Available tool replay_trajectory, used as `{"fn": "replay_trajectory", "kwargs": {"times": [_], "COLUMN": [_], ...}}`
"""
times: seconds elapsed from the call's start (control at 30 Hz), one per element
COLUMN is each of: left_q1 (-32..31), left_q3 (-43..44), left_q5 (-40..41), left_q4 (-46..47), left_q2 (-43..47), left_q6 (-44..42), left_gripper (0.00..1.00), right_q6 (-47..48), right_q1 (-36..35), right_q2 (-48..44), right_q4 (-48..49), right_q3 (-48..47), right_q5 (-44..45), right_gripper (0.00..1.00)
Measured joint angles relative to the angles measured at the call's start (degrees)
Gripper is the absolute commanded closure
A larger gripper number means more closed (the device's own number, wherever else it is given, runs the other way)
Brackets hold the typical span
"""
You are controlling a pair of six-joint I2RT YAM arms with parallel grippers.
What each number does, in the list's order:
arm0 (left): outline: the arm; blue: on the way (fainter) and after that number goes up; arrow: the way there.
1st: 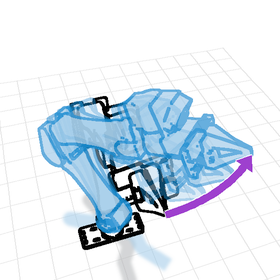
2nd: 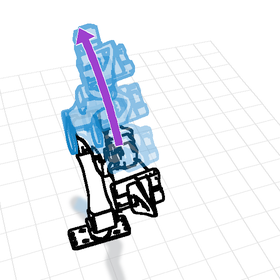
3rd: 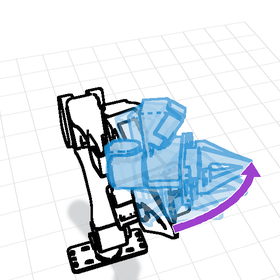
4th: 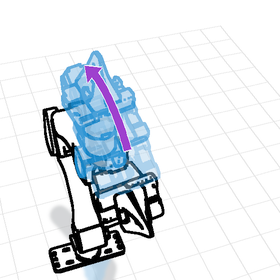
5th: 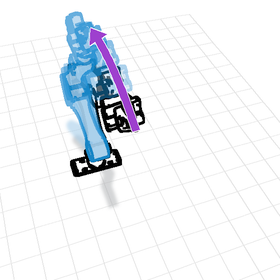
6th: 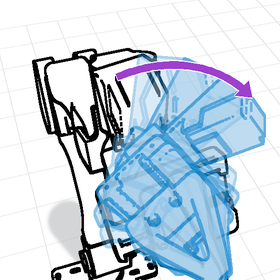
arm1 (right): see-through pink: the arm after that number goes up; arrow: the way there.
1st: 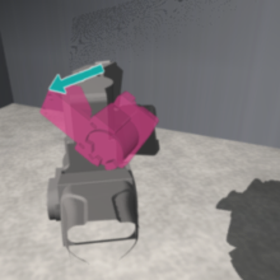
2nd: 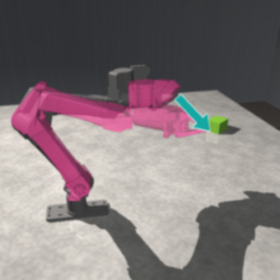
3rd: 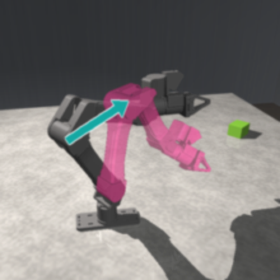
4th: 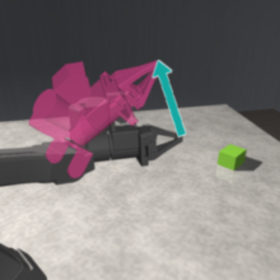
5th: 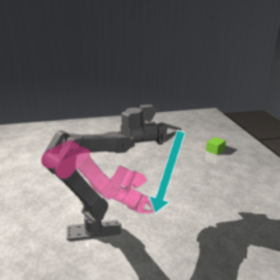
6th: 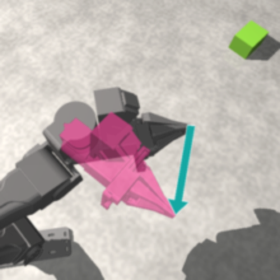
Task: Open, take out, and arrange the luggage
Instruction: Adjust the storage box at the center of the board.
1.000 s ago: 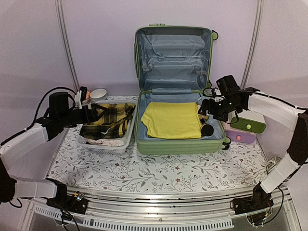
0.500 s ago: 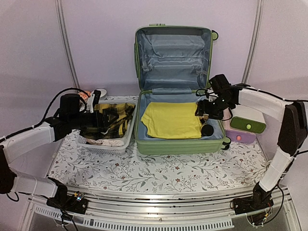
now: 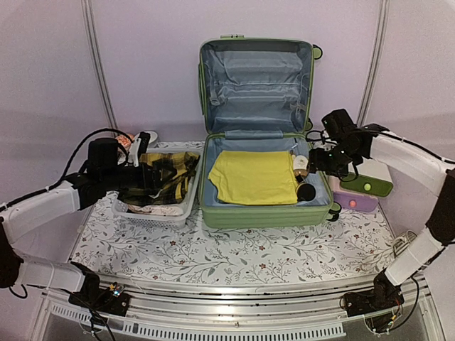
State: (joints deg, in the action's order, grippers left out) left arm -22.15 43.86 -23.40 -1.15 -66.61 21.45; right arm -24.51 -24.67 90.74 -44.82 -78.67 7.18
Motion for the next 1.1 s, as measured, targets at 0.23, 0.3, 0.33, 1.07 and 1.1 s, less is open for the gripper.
{"fn": "replay_trajectory", "kwargs": {"times": [0.23,0.3,0.33,1.07,1.1], "left_q1": [-1.4,-1.6,-1.7,-2.2,-2.2], "left_q3": [0.0,0.0,0.0,-0.8,-0.8], "left_q5": [0.0,0.1,0.1,-0.9,-1.2], "left_q4": [-0.1,-0.4,-0.7,-0.6,-0.4], "left_q2": [3.8,4.9,5.3,8.0,7.7], "left_q6": [0.1,0.0,0.0,0.3,0.4], "left_gripper": [0.10,0.10,0.10,0.10,0.10], "right_q6": [-1.2,-1.7,-2.0,-6.6,-7.2], "right_q1": [3.7,6.6,8.5,22.6,23.4], "right_q2": [-15.3,-19.0,-21.5,-41.8,-43.1], "right_q4": [1.3,2.4,3.8,36.7,38.2], "right_q3": [12.5,16.9,20.0,52.7,54.4], "right_q5": [1.2,0.4,-0.5,-14.3,-15.4], "right_gripper": [0.29,0.32,0.34,0.13,0.13]}}
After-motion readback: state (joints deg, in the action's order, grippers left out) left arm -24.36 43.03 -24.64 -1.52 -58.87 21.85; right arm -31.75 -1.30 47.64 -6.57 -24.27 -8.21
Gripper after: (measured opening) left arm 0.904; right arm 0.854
